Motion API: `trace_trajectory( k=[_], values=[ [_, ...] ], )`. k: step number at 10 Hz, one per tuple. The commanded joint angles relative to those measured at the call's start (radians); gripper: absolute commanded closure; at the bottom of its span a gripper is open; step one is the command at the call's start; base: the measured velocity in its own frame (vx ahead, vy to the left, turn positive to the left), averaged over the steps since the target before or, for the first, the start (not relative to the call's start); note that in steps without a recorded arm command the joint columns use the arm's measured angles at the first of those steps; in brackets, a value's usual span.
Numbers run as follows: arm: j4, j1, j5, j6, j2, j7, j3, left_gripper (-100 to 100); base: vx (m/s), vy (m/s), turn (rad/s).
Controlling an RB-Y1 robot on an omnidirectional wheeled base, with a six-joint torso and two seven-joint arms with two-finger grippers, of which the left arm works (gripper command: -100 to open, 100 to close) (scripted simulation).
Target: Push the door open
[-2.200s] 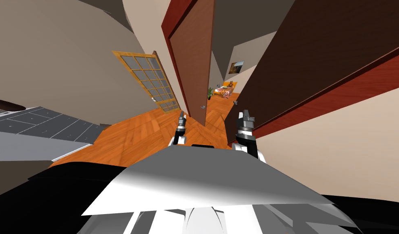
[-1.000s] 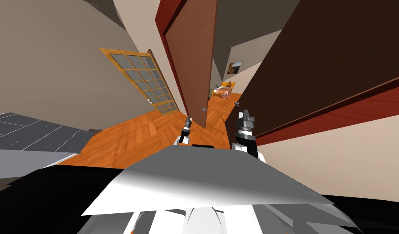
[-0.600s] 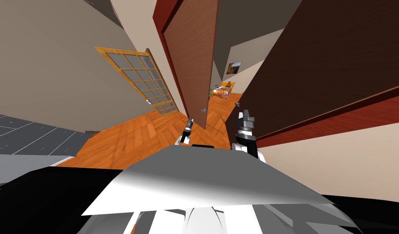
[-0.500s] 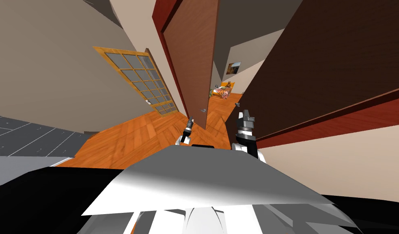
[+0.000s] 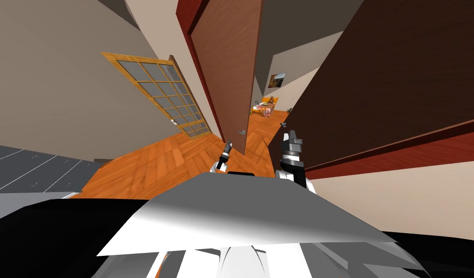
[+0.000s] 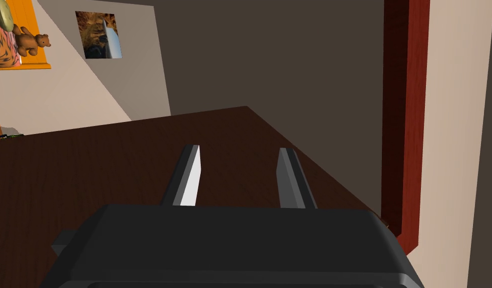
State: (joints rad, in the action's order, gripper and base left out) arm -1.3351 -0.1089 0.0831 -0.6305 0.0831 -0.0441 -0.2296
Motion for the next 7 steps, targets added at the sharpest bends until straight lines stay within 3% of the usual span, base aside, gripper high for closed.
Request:
trace_trajectory(
  k=[1, 7],
  values=[
    [0.05, 0.018, 0.005, -0.015, -0.001, -0.01, -0.011, -100, 0.079, 0.05, -0.029],
    [0.219, 0.084, 0.022, -0.056, -0.007, -0.045, -0.051, -100, 0.096, 0.047, -0.031]
  ],
)
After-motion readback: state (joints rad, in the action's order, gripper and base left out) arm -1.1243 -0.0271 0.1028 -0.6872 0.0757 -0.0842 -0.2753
